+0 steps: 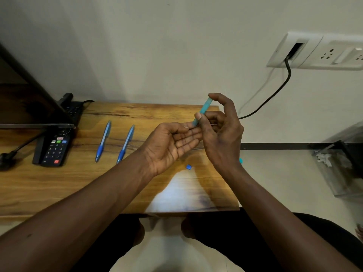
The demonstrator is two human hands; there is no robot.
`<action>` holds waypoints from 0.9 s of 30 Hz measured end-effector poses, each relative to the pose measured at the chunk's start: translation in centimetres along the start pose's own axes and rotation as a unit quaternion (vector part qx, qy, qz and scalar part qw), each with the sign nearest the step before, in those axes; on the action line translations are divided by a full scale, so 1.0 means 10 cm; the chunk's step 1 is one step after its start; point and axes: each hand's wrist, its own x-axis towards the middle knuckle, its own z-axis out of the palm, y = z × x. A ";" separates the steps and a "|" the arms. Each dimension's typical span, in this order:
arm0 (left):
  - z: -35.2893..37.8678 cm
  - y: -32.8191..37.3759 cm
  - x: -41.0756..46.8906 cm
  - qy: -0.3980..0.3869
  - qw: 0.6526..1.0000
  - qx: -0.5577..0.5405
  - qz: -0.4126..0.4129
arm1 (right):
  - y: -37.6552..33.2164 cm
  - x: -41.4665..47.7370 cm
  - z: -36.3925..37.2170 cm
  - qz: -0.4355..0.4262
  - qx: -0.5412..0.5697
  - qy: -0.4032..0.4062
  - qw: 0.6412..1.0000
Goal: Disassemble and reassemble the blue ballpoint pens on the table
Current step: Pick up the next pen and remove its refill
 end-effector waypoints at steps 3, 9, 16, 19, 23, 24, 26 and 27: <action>0.01 0.00 0.00 -0.001 1.000 -0.001 0.005 | -0.01 0.01 0.00 0.018 0.018 0.001 1.000; 0.01 0.01 0.03 -0.006 1.000 -0.025 0.007 | -0.05 0.02 0.01 0.019 0.043 0.002 0.999; -0.02 0.01 0.04 -0.006 0.999 -0.052 0.003 | -0.05 0.02 0.05 0.014 0.005 -0.013 1.000; -0.02 0.01 0.04 -0.005 0.999 -0.049 0.001 | -0.02 0.03 0.04 0.038 0.014 -0.018 0.999; -0.01 0.03 0.02 0.000 0.999 -0.034 -0.001 | 0.03 0.04 0.05 0.109 0.056 -0.018 0.992; -0.02 0.03 0.03 0.001 1.000 -0.031 -0.002 | 0.04 0.04 0.05 0.128 0.070 -0.017 0.989; -0.02 0.03 0.03 0.002 1.000 -0.019 -0.003 | 0.05 0.04 0.05 0.166 0.099 -0.017 0.981; -0.03 0.02 0.04 0.004 1.000 -0.012 -0.004 | 0.06 0.04 0.05 0.184 0.112 -0.016 0.976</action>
